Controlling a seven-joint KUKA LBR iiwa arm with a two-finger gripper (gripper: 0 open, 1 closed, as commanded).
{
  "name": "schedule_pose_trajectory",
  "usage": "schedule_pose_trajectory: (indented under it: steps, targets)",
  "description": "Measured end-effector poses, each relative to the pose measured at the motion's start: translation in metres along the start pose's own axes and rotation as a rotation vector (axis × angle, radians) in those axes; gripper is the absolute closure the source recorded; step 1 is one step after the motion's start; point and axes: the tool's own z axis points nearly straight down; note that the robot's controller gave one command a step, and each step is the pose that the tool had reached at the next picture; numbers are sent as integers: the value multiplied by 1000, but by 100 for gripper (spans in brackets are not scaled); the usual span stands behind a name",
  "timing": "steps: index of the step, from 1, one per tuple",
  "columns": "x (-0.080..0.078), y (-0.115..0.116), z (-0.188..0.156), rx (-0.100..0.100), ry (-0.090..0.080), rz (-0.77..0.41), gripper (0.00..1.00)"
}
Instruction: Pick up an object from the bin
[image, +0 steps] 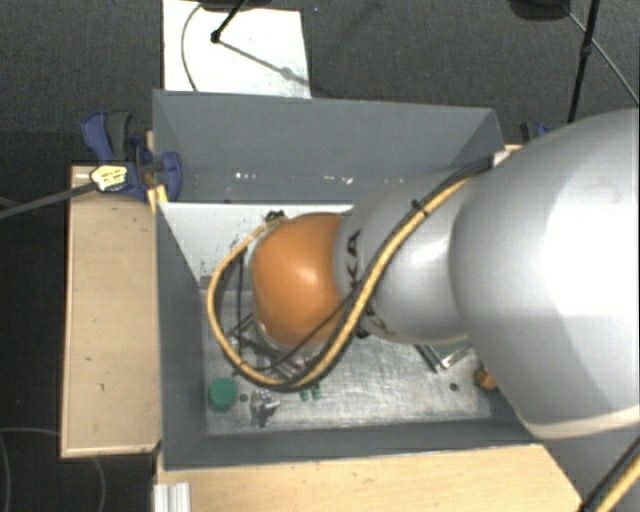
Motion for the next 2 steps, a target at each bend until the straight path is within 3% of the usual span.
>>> schedule_pose_trajectory:
  steps: [1, 2]
  targets:
    - [4, 8, 15, -1, -4, -98, 0]
    - [-6, 11, 23, -1, -5, -136, 0]
